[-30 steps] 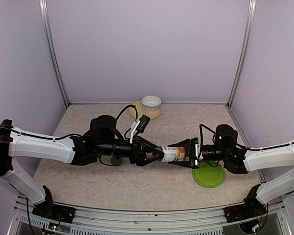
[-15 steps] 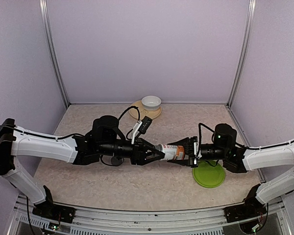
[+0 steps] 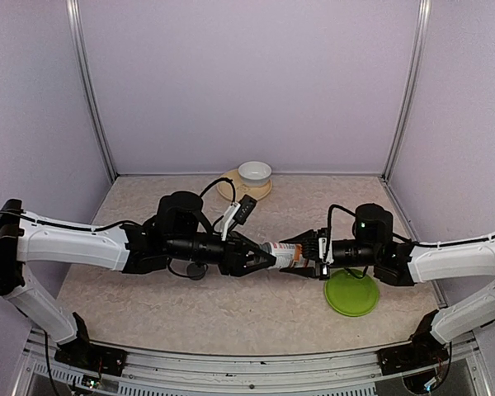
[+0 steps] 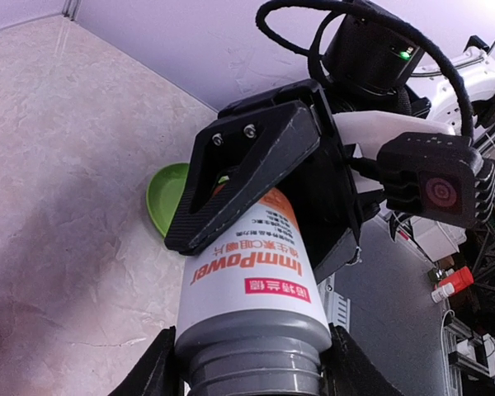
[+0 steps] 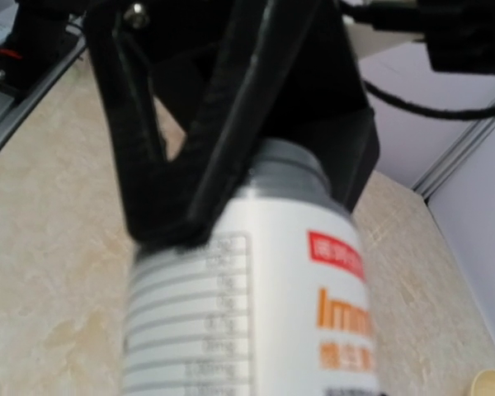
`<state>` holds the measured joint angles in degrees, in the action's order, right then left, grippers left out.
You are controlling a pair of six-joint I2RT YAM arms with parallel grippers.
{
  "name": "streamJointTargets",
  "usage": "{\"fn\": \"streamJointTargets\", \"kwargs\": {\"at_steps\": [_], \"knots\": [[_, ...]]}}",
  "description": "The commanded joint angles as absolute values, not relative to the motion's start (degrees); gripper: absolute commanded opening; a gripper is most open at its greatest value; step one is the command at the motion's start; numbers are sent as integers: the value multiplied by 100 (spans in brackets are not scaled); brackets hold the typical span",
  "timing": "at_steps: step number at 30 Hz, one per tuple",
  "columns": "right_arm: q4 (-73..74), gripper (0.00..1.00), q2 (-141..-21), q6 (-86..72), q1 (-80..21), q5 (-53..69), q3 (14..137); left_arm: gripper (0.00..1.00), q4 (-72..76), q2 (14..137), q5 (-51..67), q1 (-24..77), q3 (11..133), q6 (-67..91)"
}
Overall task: Sort the pills into containers
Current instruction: Pass from the right arm to the left
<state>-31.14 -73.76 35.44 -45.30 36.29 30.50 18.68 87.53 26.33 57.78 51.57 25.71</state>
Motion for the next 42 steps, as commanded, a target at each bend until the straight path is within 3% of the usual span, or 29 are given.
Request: {"fn": "streamJointTargets", "kwargs": {"at_steps": [1,7,17,26,37,42], "knots": [[-2216,52,-7321,3821,-4651,2655,3448,33,1469,8683,2030,5818,5456,2759],[-1689,61,-7444,4087,-4833,2112,3701,33,1128,8762,1810,5851,5678,2827],[-1646,56,-7672,4250,-5075,1679,3829,32,994,8784,1676,5904,5766,2846],[-1653,66,-7598,4394,-5187,1505,3792,31,714,8782,1245,5939,5829,2823],[-2195,66,-7444,4235,-5193,1847,3553,30,686,8785,1154,5952,5806,2803],[-2237,59,-7401,4215,-5191,1938,3520,30,680,8759,1107,5955,5784,2798]]}}
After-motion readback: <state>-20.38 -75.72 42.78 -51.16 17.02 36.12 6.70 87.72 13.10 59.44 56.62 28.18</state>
